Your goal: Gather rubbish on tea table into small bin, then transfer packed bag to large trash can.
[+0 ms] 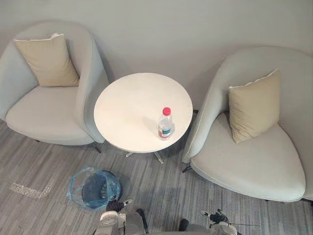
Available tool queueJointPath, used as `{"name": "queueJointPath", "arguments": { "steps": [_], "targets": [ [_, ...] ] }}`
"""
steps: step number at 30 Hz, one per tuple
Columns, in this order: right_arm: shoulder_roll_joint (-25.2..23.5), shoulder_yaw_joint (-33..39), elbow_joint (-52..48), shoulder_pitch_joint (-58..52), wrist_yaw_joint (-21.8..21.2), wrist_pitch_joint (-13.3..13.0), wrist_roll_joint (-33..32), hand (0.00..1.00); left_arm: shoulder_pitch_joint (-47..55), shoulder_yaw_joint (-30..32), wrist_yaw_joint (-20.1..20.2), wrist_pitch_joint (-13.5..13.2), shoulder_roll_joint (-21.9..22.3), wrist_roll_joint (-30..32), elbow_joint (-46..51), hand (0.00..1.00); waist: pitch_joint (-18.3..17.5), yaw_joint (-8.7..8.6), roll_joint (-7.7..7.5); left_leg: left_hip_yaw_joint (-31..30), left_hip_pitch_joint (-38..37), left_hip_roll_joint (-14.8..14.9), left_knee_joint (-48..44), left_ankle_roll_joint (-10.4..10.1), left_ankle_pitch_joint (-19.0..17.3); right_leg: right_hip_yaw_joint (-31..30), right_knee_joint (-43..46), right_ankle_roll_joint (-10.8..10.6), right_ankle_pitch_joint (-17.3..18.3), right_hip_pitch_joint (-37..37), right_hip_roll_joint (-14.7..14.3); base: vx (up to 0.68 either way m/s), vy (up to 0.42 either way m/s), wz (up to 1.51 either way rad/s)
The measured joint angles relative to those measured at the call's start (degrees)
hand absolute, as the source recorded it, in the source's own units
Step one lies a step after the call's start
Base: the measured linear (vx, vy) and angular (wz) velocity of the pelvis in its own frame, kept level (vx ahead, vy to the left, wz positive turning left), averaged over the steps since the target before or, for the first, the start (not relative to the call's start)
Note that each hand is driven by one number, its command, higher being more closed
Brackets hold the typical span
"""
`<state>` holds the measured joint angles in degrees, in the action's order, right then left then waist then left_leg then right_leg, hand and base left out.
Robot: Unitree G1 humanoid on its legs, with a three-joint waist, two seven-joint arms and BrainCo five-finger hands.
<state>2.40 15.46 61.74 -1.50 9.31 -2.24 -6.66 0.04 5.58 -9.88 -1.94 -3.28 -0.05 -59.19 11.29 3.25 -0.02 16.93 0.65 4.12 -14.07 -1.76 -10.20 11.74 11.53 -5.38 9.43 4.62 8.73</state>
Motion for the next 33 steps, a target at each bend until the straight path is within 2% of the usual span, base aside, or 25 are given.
{"name": "queueJointPath", "arguments": {
  "steps": [1,2,4,5,6,8,9,10,11,12,13,15,18,22,24,26,30,33],
  "targets": [
    [0.0,0.0,0.0,0.2,0.0,0.0,0.0,0.00,0.0,0.0,0.0,0.1,0.0,0.0,-0.1,0.00,0.0,-0.02,-0.04,0.1,-0.5,-0.2,0.6,0.2,-0.3,-0.3,2.7,-0.3,0.7,-1.0,0.5,0.09,0.129,-0.21],
    [0.0,-0.1,-0.3,0.5,-0.2,0.0,0.0,0.00,0.2,-0.1,0.0,0.1,0.0,0.0,-0.1,0.00,0.0,-0.19,0.22,0.3,-1.5,-0.7,2.1,0.5,-0.7,-1.4,11.6,-0.9,1.2,-5.3,1.8,0.07,0.112,-0.06],
    [0.0,-0.1,-1.8,0.4,-0.3,0.0,0.0,0.00,0.3,-1.1,0.0,0.2,-0.4,0.0,-0.1,0.00,0.0,-0.52,-0.69,-0.4,-3.3,-2.0,3.0,0.8,-0.3,-2.8,23.2,-0.7,1.1,-9.9,3.9,0.14,0.094,0.21],
    [-0.3,-0.5,-2.0,0.3,-0.3,0.0,0.1,0.00,0.9,-1.5,-0.1,0.2,-0.9,0.0,-0.1,0.00,-0.3,-1.31,-0.93,-1.3,-4.0,-2.3,2.8,1.0,-0.5,-3.5,25.8,-0.2,3.7,-11.6,4.2,0.18,0.014,0.61],
    [-0.5,-1.2,-2.1,0.2,-0.3,0.0,0.6,0.00,0.9,-1.9,-0.1,0.3,-1.0,0.0,-0.1,0.00,-0.4,-1.38,-1.15,-2.9,-4.7,-2.2,3.1,1.0,-0.5,-3.9,25.0,0.3,5.8,-11.7,3.2,0.21,-0.039,0.77],
    [-0.5,-2.3,-2.3,0.4,-0.3,0.0,1.8,0.00,0.9,-2.1,-0.1,0.2,-1.0,0.0,0.0,0.00,-0.5,-1.35,-1.07,-4.5,-4.8,-1.6,3.1,1.0,-0.5,-4.9,22.2,0.6,6.6,-12.7,1.0,0.13,-0.081,0.54],
    [-0.6,-2.6,-2.4,0.5,-0.3,-0.1,2.2,0.00,0.9,-2.1,-0.1,0.2,-1.0,0.0,0.0,0.00,-0.5,-1.34,-1.12,-5.3,-4.7,-1.6,3.0,0.9,-0.4,-5.8,19.2,1.2,6.2,-13.0,0.1,0.10,-0.095,0.48],
    [-0.8,-2.8,-2.2,0.2,-0.2,0.0,2.3,0.00,1.1,-2.0,-0.1,0.1,-1.3,0.2,0.0,0.00,-1.2,-1.23,-2.52,-6.6,-4.6,-2.8,3.0,0.2,-0.6,-7.1,13.1,2.4,2.1,-12.9,-0.4,0.14,-0.139,0.44],
    [-0.2,-2.8,-1.9,0.2,-0.1,0.0,2.3,0.00,1.1,-1.5,-0.1,0.1,-0.9,0.2,0.0,0.00,-1.6,-1.15,-1.66,-7.4,-4.7,-2.7,3.2,-0.2,-0.8,-6.8,11.8,2.4,2.6,-11.9,-0.7,0.16,-0.118,0.30],
    [0.0,-3.0,-2.1,0.3,0.1,0.0,2.3,0.00,1.4,-0.2,-0.2,0.1,0.6,0.4,0.0,0.00,-2.0,-0.89,0.13,-7.8,-4.3,-1.5,3.4,-0.7,-0.5,-5.9,9.3,2.8,2.1,-10.5,-1.4,0.20,-0.141,0.10],
    [0.4,-3.5,-2.2,0.3,0.4,0.0,3.0,0.00,1.9,0.2,-0.3,0.1,1.5,0.5,0.0,0.00,-2.3,-0.87,0.79,-8.2,-4.4,-1.0,4.1,-0.9,-0.4,-5.4,7.7,2.9,1.9,-9.6,-2.0,0.18,-0.113,0.08],
    [0.7,-4.5,-2.3,0.2,0.8,0.0,4.4,0.00,2.0,0.2,-0.5,0.1,1.6,0.6,-0.1,0.00,-2.5,-1.01,1.27,-9.2,-4.7,-0.7,4.8,-1.5,-0.1,-4.2,6.0,3.1,1.4,-8.2,-2.7,0.12,-0.104,0.24],
    [0.6,-5.8,-2.9,0.2,1.0,0.0,4.7,0.00,1.8,0.2,-1.2,0.0,1.5,1.1,0.0,0.00,-2.7,-0.93,0.78,-11.6,-4.8,-0.1,6.1,-2.2,0.4,-2.0,3.4,3.4,0.7,-6.5,-3.4,0.04,-0.046,0.34],
    [1.0,-10.3,-13.4,-0.5,2.0,-0.1,6.9,0.00,1.7,-0.1,-1.2,0.0,0.6,1.3,0.1,0.00,-2.3,-0.82,-0.08,-13.1,-3.7,-0.3,6.2,-2.2,1.2,-0.5,0.1,3.3,-1.3,-5.3,-3.5,0.00,0.016,0.22],
    [2.0,-12.3,-23.6,-1.8,2.5,-1.1,9.2,0.00,1.7,-1.1,-1.3,-0.1,-0.1,1.9,0.1,0.00,-2.3,-0.79,-0.78,-14.2,-3.2,-1.5,6.2,-1.5,2.2,-0.1,-2.1,2.8,-2.6,-4.4,-2.8,-0.04,0.044,0.14],
    [2.9,-12.5,-29.4,-2.0,2.7,-2.1,10.7,0.00,1.7,-2.5,-1.3,-0.3,-0.4,2.2,0.3,0.00,-2.3,-0.76,-0.89,-14.6,-2.3,-2.0,6.2,-1.2,2.7,0.0,-3.5,2.5,-3.8,-4.4,-2.5,-0.06,0.056,0.12],
    [3.8,-13.7,-37.3,-2.0,3.0,-4.1,13.6,0.00,1.7,-3.3,-1.3,-0.4,-0.4,2.4,0.7,0.00,-2.3,-0.33,-1.04,-15.8,-1.7,-2.8,6.2,-0.8,3.2,0.4,-6.6,2.2,-5.5,-3.1,-2.3,-0.09,0.044,0.14],
    [3.8,-14.1,-39.7,-2.3,3.3,-4.5,16.6,0.00,1.7,-4.3,-1.3,-0.5,-0.6,3.0,1.0,0.00,-2.3,-0.11,-1.03,-16.4,-1.8,-2.8,7.0,-0.8,3.6,0.8,-7.4,2.0,-6.2,-2.7,-2.3,-0.10,0.009,0.13]
  ]
}}
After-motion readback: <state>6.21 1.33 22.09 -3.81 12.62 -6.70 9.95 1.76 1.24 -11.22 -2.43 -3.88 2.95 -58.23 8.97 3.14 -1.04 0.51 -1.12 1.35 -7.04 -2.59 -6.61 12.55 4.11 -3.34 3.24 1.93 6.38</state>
